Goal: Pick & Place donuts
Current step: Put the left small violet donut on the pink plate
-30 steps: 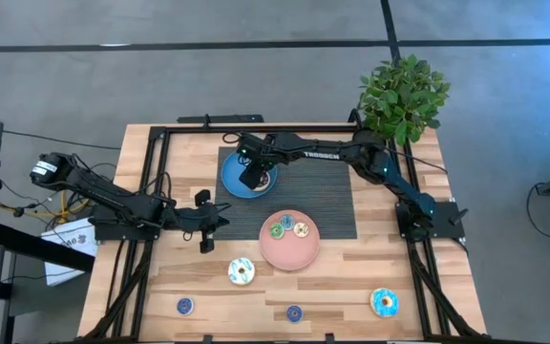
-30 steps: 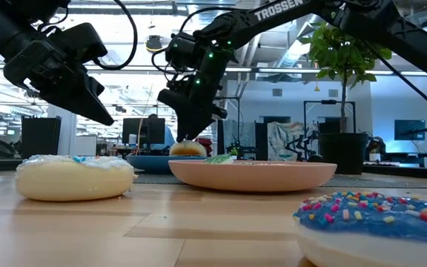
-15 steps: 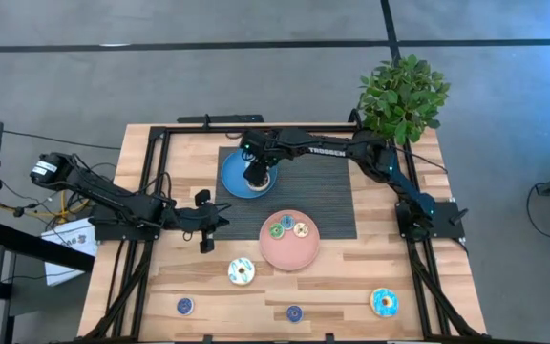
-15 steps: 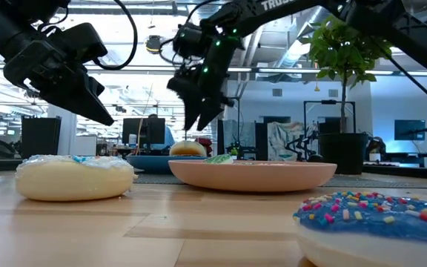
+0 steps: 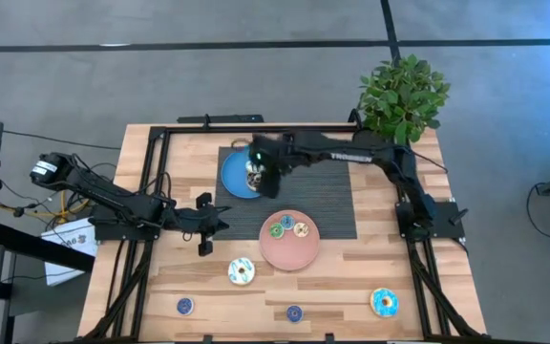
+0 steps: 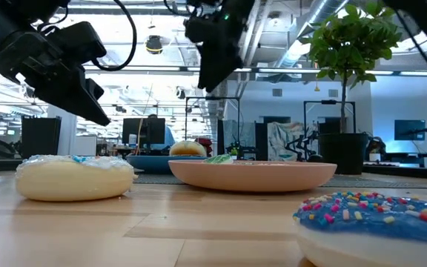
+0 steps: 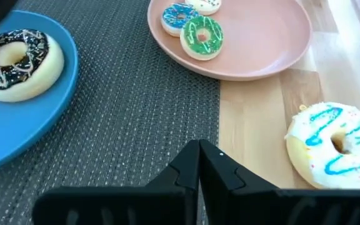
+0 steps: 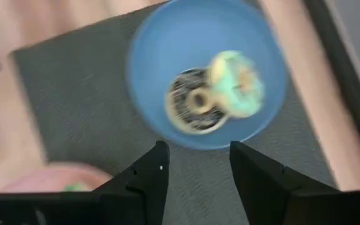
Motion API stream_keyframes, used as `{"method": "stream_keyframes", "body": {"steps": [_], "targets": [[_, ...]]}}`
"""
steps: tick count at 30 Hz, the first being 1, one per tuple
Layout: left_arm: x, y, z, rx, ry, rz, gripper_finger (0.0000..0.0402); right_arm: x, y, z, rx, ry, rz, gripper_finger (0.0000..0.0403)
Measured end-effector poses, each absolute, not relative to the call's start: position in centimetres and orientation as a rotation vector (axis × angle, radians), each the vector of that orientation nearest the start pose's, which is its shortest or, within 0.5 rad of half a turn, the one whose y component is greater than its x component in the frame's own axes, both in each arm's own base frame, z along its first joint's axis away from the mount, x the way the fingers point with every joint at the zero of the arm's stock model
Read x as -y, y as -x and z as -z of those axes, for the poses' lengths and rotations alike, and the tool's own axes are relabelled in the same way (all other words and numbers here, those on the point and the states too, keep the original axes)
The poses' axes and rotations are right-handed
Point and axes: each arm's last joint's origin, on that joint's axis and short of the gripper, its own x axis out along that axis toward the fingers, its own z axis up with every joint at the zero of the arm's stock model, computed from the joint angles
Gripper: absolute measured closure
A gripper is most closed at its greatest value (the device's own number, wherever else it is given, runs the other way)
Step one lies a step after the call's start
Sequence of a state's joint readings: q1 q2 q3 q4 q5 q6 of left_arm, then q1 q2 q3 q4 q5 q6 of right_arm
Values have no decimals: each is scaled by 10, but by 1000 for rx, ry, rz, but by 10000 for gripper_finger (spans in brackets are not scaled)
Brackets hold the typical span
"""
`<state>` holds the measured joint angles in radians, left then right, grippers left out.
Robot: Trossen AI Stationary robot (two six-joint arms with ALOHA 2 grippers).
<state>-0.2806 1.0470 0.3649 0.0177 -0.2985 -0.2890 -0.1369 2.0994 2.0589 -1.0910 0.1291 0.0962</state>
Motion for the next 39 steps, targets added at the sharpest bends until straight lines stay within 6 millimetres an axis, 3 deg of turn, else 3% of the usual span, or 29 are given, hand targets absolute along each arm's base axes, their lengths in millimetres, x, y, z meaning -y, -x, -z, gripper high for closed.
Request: {"method": "stream_keyframes", "body": {"steps": [6, 13, 19, 23, 28, 39], "targets": [[45, -186, -165, -622, 187, -136, 400, 14, -403, -274, -1091, -40, 194, 266], [45, -186, -166, -617, 207, -142, 400, -30, -320, -230, -933, -190, 148, 278], [45, -188, -169, -602, 267, -176, 400, -50, -242, -188, -776, -338, 146, 278], [48, -192, -180, -571, 230, -168, 400, -53, -206, -164, -678, -323, 124, 278], [51, -199, -198, -545, 191, -185, 400, -47, -188, -145, -637, -318, 158, 278], [69, -211, -216, -747, 156, -253, 401, -40, -189, -144, -636, -274, 167, 278]]}}
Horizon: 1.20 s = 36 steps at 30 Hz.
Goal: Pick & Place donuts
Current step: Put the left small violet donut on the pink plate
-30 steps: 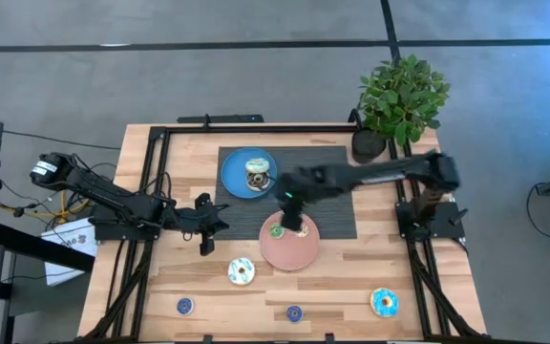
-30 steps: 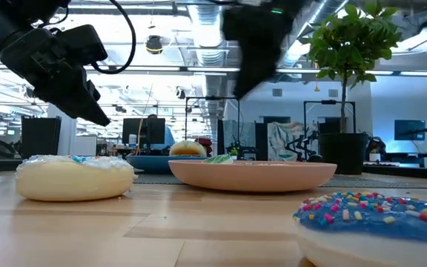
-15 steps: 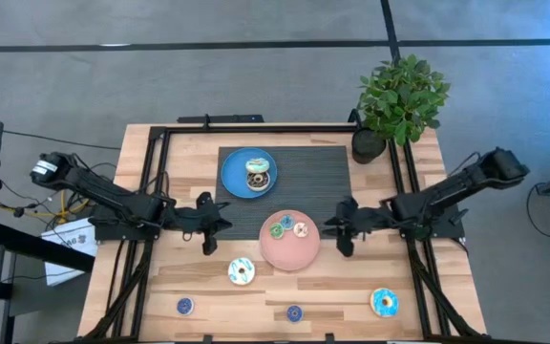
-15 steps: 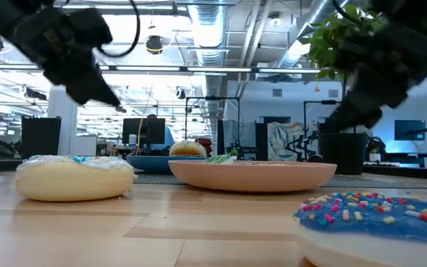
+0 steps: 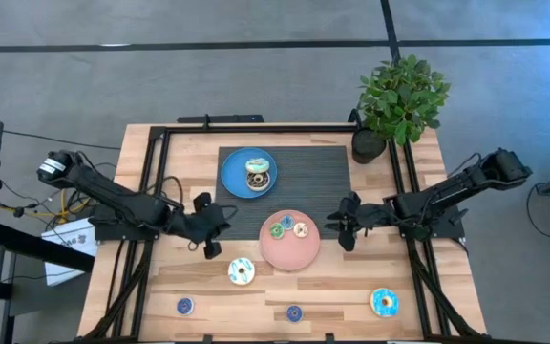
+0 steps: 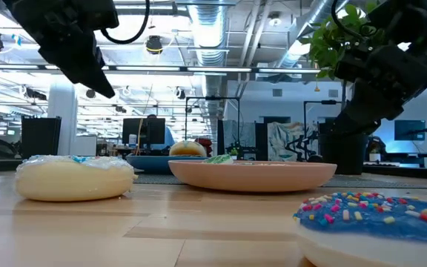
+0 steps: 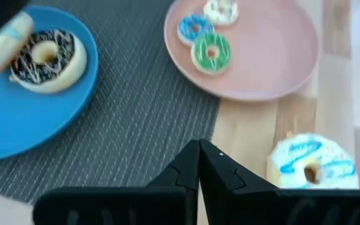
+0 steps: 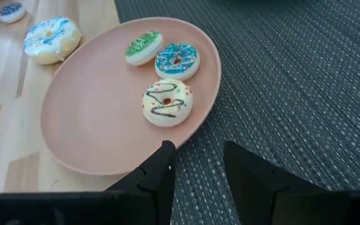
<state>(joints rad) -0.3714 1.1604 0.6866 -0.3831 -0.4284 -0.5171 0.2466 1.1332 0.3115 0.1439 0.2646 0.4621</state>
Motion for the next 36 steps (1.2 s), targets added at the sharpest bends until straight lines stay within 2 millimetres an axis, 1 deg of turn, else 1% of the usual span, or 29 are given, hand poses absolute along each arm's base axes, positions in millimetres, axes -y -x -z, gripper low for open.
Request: {"method": "stream_keyframes", "body": {"steps": [5, 11, 15, 20, 23, 25, 30, 33, 36], "targets": [[87, -227, -215, -830, 127, -250, 401, -40, -189, -143, -645, -254, 163, 278], [118, -239, -206, -933, 81, -229, 402, -40, -189, -143, -644, -254, 162, 278], [139, -239, -202, -992, 92, -238, 401, -40, -189, -144, -643, -255, 162, 278], [159, -231, -194, -1019, 145, -247, 401, -40, -189, -144, -642, -255, 162, 278], [167, -228, -189, -1029, 270, -293, 401, -40, -189, -144, -642, -255, 162, 278], [172, -230, -186, -1003, 363, -322, 402, -40, -189, -144, -642, -255, 162, 278], [175, -237, -178, -1013, 435, -322, 398, -40, -189, -144, -638, -256, 162, 278], [175, -237, -176, -1033, 506, -352, 382, -40, -189, -144, -638, -256, 162, 278], [175, -237, -176, -1046, 543, -361, 349, -40, -189, -144, -637, -255, 163, 278]]}}
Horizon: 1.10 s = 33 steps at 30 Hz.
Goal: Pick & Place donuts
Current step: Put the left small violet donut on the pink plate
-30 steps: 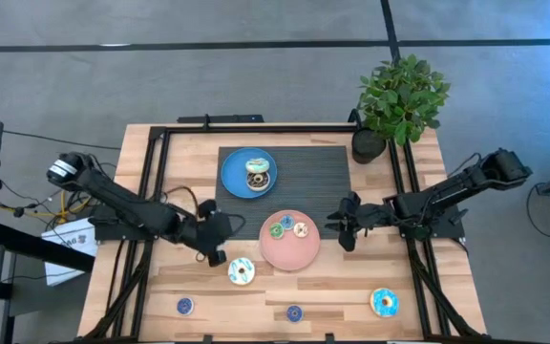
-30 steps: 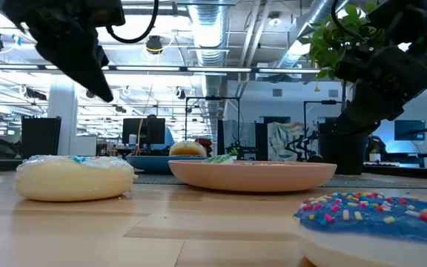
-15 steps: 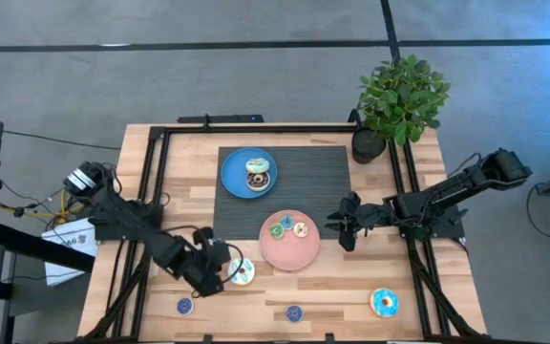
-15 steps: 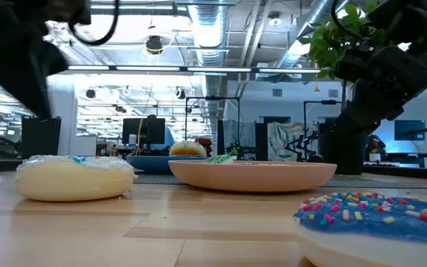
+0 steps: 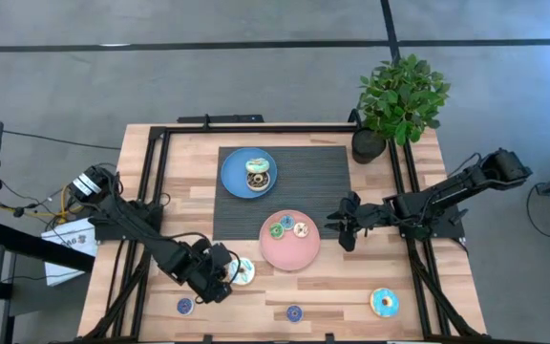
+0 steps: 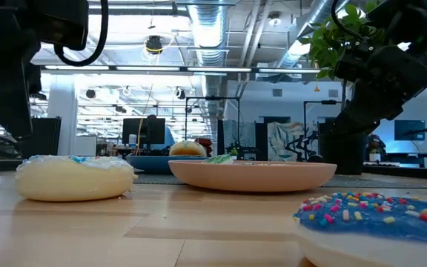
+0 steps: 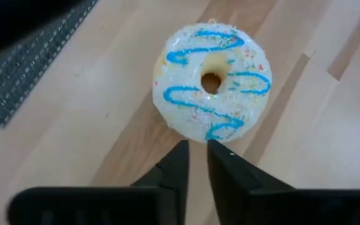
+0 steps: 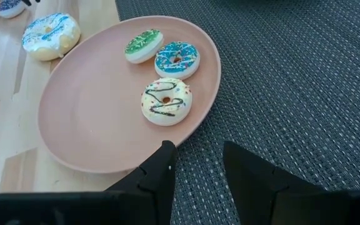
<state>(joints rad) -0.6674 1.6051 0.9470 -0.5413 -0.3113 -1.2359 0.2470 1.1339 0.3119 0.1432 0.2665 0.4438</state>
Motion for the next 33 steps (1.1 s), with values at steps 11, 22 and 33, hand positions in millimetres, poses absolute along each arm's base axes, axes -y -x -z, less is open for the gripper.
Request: {"method": "stream_keyframes", "body": {"steps": [11, 22, 33], "targets": [[176, -236, -176, -1073, 573, -354, 203, -40, -189, -144, -637, -255, 164, 278], [174, -234, -175, -1088, 552, -368, 171, -40, -189, -144, -637, -255, 164, 278], [181, -228, -174, -1250, 699, -332, 171, -40, -189, -144, -637, -255, 164, 278]]}}
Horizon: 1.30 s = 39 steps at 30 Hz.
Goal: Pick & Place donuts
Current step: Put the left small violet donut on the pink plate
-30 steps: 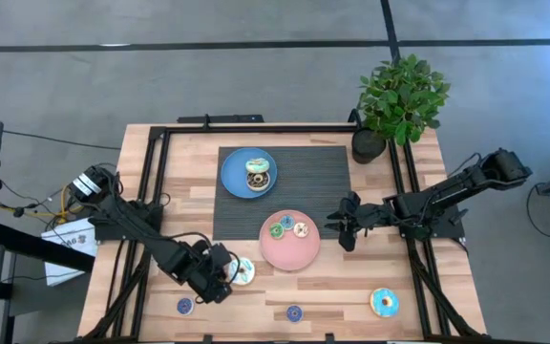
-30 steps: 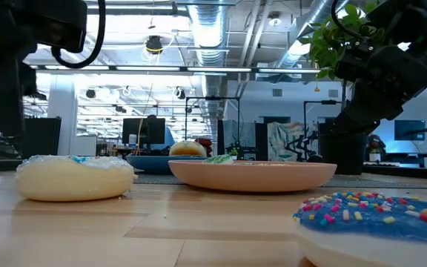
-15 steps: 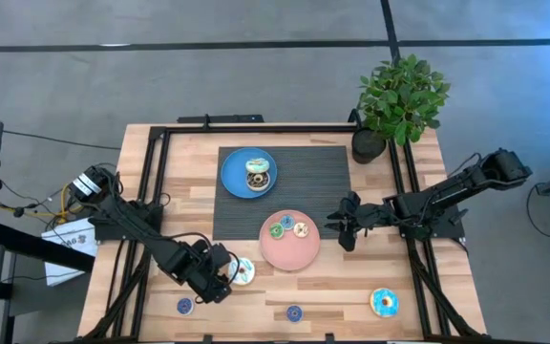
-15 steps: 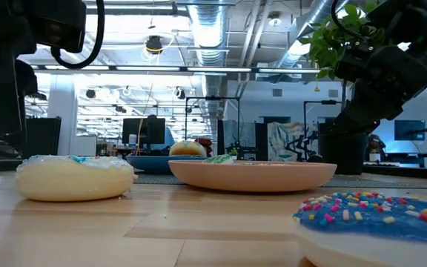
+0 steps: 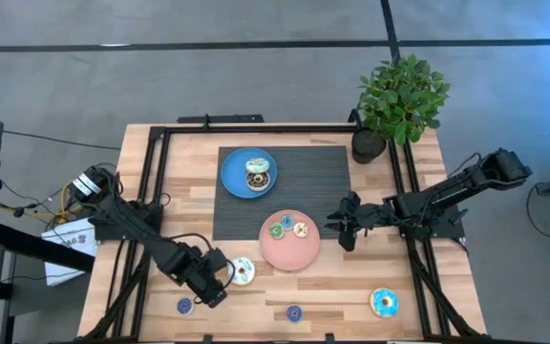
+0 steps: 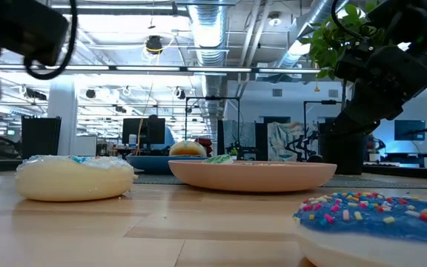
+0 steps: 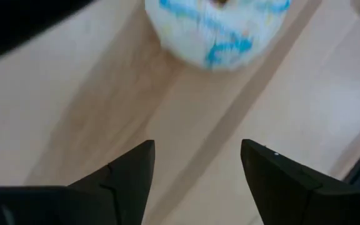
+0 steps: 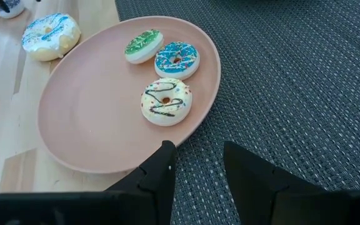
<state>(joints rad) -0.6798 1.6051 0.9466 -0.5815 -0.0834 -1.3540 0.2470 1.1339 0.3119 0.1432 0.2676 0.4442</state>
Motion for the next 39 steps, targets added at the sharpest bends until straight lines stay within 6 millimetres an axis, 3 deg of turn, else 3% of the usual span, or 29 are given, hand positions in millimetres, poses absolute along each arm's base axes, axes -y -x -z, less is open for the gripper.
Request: {"method": "stream_keyframes", "body": {"steps": [16, 23, 28, 34, 39], "targets": [[221, -187, -173, -1350, 955, -465, 171, -40, -189, -144, -637, -255, 164, 278], [223, -170, -170, -1377, 964, -611, 171, -40, -189, -144, -637, -256, 164, 278], [224, -169, -168, -1380, 963, -633, 171, -40, -189, -144, -637, -256, 164, 278], [237, -174, -140, -1533, 926, -621, 171, -40, -190, -144, -637, -256, 165, 278], [238, -177, -130, -1597, 901, -617, 171, -40, -190, -144, -636, -257, 165, 278]]}}
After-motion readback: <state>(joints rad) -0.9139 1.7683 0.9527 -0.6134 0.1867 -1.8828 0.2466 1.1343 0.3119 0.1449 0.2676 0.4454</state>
